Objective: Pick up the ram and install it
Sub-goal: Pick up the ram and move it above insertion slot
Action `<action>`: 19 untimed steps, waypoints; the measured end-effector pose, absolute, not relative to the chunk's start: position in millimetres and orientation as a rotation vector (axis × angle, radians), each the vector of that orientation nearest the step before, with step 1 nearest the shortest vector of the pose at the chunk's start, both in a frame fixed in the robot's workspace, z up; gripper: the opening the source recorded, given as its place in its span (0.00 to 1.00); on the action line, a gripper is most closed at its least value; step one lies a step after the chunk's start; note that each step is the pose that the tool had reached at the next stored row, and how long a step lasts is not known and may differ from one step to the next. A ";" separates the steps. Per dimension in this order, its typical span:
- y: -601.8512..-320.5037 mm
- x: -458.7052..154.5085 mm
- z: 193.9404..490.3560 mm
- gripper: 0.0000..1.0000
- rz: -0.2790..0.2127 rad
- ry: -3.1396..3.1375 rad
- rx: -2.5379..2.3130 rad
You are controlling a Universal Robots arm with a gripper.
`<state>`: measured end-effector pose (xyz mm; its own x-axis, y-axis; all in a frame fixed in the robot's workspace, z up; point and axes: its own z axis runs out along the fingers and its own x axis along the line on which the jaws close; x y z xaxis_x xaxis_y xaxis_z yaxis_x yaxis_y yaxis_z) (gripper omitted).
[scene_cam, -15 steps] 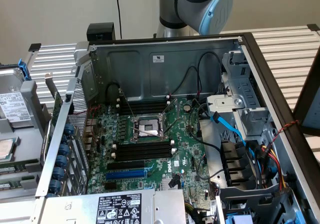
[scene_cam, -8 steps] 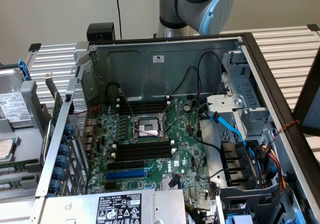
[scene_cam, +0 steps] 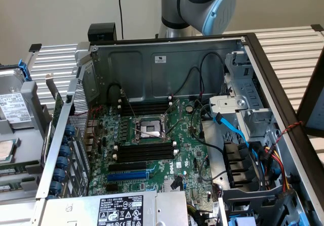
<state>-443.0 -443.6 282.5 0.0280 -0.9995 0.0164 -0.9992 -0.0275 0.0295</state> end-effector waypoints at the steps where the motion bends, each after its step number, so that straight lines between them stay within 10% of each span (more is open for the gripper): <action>1: -443.8 -442.2 280.8 0.20 -0.014 -2.168 2.229; 19: -432.4 -459.1 248.0 0.20 -0.014 -2.168 2.228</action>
